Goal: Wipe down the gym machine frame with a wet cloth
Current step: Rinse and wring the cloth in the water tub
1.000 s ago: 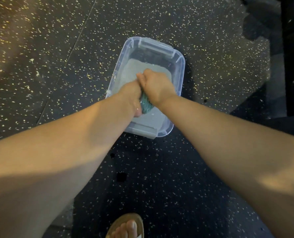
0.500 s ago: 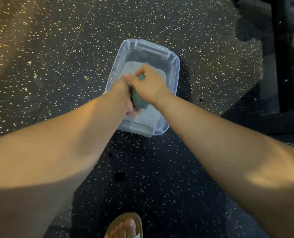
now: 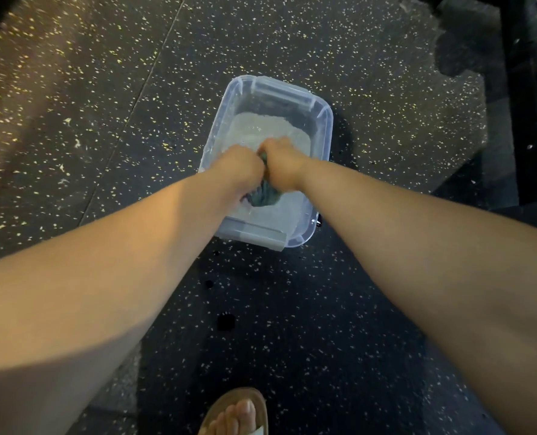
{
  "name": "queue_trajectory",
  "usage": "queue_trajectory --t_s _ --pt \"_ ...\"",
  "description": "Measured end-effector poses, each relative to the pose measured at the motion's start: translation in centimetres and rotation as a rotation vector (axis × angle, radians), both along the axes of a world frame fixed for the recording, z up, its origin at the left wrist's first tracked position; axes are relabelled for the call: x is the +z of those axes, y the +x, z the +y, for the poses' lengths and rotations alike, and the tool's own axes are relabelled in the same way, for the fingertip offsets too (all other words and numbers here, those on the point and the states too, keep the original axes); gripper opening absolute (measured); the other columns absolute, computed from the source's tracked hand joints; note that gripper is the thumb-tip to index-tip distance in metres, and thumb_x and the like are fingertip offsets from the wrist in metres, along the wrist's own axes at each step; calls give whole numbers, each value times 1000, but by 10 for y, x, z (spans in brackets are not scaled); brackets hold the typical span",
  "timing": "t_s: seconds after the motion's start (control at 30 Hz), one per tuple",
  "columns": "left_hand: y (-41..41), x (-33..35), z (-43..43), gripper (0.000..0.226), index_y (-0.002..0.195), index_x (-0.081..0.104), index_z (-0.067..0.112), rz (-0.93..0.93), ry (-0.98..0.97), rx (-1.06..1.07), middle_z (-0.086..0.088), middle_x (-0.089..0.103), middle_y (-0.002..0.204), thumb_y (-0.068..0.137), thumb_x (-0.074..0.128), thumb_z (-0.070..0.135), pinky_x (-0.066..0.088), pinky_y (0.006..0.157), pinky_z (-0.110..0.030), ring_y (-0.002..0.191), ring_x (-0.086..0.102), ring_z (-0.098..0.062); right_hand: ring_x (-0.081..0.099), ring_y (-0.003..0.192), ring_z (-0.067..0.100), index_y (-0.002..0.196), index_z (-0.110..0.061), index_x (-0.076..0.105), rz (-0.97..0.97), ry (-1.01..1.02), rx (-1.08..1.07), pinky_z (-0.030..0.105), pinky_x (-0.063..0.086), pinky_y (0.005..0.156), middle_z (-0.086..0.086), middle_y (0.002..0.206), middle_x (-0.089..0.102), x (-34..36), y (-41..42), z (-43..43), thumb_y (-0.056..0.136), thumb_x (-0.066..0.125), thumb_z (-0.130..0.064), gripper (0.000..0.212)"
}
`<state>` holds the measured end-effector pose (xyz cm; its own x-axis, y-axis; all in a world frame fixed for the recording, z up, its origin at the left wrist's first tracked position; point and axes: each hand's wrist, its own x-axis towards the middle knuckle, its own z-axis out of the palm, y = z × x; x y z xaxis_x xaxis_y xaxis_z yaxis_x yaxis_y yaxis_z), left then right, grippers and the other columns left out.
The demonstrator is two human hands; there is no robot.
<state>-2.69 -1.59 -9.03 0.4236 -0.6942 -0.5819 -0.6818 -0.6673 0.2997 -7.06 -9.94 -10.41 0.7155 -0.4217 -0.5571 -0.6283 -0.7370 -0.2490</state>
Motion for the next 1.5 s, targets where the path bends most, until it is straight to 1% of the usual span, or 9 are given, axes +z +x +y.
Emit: queue_trajectory --t_s 0.13,0.4,0.57,0.7,0.87,1.1,1.17,1.3,1.5 --pt "-11 -3 16 89 150 -6 6 147 2 202 -15 -4 157 89 59 12 19 116 -41 144 9 -33 58 86 27 118 -5 60 228 -140 292 26 43 70 12 101 64 22 -4 5 89 57 -5 29" --pt "3 18 26 43 117 55 14 427 -494 423 -4 63 103 78 74 18 46 73 -24 95 59 -20 61 77 17 79 -20 52 -418 509 -328 33 58 68 4 87 57 95 -24 -5 86 48 8 29" --pt "-5 46 14 51 122 40 9 128 -502 169 -10 57 97 80 67 13 50 62 -37 76 56 -25 51 84 8 103 -17 54 -304 148 -139 15 44 69 -4 101 54 97 -60 -17 80 67 -4 30" --pt "-2 59 10 78 136 26 13 238 -634 57 -15 57 103 74 72 1 54 51 -36 64 57 -19 62 94 17 130 -6 43 -411 423 -227 32 54 84 5 117 57 87 -57 -6 74 72 5 64" --pt "11 55 20 40 113 46 13 609 -839 451 -2 53 95 79 64 1 45 47 -16 73 53 -15 65 81 19 110 -3 52 -538 872 -555 27 57 75 10 96 64 93 -53 -5 83 54 16 33" --pt "12 40 24 47 122 54 13 1204 -558 570 -6 61 101 77 69 22 55 81 -42 90 59 -20 65 81 18 106 -3 56 -677 1172 -788 21 57 65 11 98 64 75 -51 7 90 53 7 19" --pt "14 36 28 47 112 59 10 1177 -528 590 -6 62 90 68 75 15 55 59 -25 78 58 -17 66 84 18 108 -5 61 -567 1039 -616 20 56 67 7 97 67 75 -53 7 93 52 2 20" --pt "16 30 29 14 88 54 11 1043 -385 631 -1 45 65 82 66 5 23 36 -13 46 33 -6 56 102 23 119 -11 57 -358 -17 6 27 42 81 5 119 54 76 -53 -3 87 56 -7 32" --pt "7 36 16 20 70 46 10 914 -194 508 1 39 53 88 52 3 16 33 -13 39 27 -5 50 116 29 146 -13 30 -363 -186 546 35 41 73 11 140 39 62 -50 2 85 59 -5 68"
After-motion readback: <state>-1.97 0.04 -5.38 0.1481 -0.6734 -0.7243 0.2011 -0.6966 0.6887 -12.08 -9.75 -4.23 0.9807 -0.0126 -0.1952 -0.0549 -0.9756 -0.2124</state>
